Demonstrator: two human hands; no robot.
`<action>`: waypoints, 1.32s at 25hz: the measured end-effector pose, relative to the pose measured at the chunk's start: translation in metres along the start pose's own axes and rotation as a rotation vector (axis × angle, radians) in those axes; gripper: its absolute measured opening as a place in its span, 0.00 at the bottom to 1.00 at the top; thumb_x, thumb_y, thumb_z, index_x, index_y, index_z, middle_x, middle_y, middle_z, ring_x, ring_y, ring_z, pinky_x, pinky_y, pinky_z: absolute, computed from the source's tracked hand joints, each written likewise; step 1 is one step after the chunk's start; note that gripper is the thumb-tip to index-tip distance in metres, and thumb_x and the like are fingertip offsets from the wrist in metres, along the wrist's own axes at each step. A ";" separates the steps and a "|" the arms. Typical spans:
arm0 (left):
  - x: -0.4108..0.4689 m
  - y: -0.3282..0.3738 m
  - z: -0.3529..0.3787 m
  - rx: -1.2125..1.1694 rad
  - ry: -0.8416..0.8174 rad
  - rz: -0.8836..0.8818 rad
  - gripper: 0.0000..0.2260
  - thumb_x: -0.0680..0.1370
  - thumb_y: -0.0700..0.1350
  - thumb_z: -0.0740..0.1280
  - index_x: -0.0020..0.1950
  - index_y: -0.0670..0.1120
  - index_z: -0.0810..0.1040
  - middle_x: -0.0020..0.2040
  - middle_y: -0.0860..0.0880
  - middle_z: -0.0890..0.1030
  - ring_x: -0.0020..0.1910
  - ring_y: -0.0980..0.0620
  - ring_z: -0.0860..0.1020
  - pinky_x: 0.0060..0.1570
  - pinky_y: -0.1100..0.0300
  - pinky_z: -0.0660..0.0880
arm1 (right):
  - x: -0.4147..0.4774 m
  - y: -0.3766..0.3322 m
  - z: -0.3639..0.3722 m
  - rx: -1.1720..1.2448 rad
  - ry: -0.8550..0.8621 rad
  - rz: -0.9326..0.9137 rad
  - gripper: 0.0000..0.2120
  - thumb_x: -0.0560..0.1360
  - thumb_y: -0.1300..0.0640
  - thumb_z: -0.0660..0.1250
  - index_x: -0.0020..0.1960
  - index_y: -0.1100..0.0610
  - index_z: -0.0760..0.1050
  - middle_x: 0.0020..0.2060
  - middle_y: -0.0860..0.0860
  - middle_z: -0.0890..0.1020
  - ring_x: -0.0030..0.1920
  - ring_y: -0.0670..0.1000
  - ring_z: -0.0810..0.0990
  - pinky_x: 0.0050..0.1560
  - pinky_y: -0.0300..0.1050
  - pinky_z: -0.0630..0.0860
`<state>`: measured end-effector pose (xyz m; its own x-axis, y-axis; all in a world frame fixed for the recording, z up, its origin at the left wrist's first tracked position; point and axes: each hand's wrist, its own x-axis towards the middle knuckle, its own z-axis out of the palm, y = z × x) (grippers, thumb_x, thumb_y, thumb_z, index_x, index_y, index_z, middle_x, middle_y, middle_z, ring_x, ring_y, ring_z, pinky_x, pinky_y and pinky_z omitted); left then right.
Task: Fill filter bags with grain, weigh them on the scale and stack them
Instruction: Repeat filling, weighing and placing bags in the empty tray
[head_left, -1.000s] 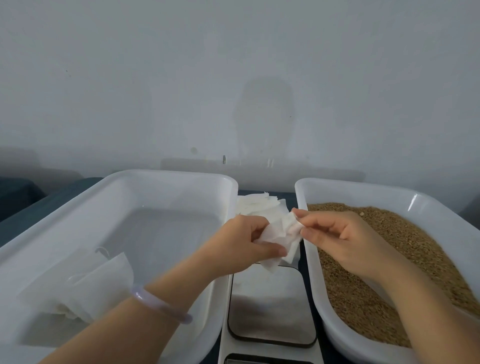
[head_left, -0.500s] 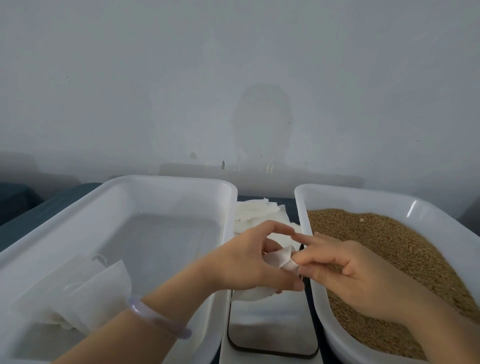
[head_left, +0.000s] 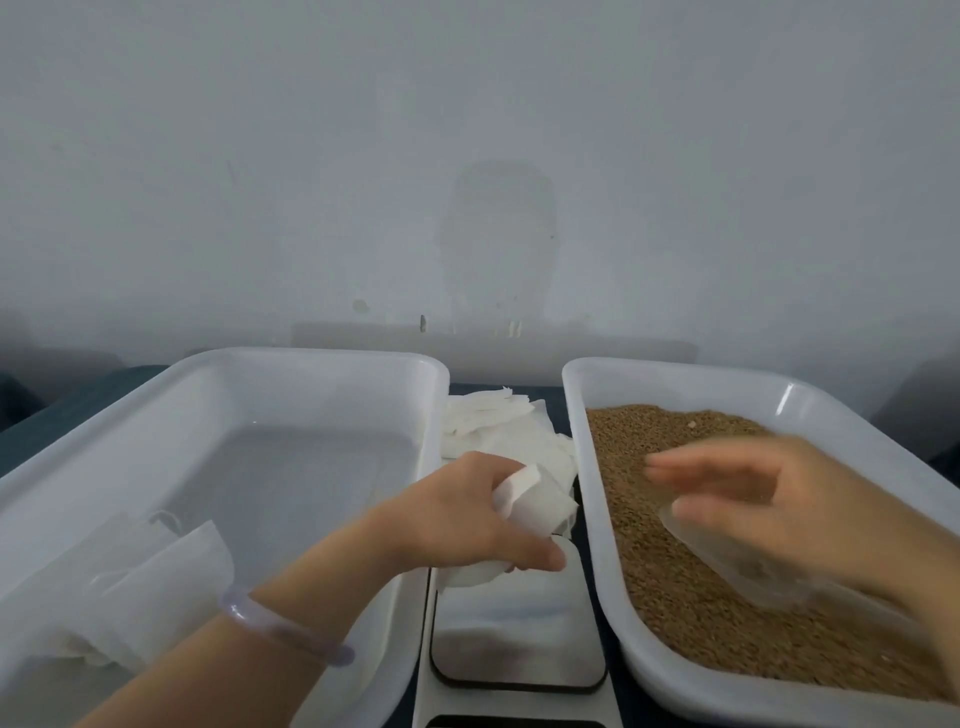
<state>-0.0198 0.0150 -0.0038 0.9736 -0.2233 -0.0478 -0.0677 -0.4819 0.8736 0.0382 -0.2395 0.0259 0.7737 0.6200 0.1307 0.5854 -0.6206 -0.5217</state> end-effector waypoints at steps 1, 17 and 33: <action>0.000 0.000 -0.001 -0.024 0.024 0.008 0.09 0.68 0.42 0.77 0.41 0.47 0.78 0.36 0.49 0.81 0.34 0.55 0.78 0.39 0.60 0.76 | -0.001 0.019 -0.011 -0.070 0.034 0.132 0.22 0.62 0.31 0.65 0.53 0.37 0.77 0.52 0.34 0.80 0.52 0.34 0.77 0.55 0.37 0.72; 0.000 -0.001 0.003 -0.083 0.115 0.011 0.14 0.67 0.40 0.77 0.50 0.44 0.78 0.38 0.50 0.84 0.36 0.57 0.80 0.39 0.66 0.74 | 0.013 0.082 -0.018 -0.249 -0.012 0.524 0.08 0.76 0.53 0.67 0.47 0.51 0.67 0.40 0.48 0.79 0.33 0.44 0.76 0.27 0.32 0.67; 0.003 -0.003 0.006 -0.001 0.133 0.058 0.10 0.63 0.48 0.76 0.36 0.50 0.76 0.34 0.54 0.80 0.35 0.58 0.78 0.41 0.61 0.74 | 0.010 0.102 -0.008 -0.137 -0.307 0.384 0.13 0.69 0.53 0.75 0.49 0.43 0.76 0.48 0.39 0.80 0.50 0.39 0.77 0.52 0.37 0.73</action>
<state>-0.0178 0.0110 -0.0098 0.9883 -0.1367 0.0670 -0.1243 -0.4703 0.8737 0.1072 -0.3005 -0.0189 0.8444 0.4345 -0.3132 0.3151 -0.8758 -0.3656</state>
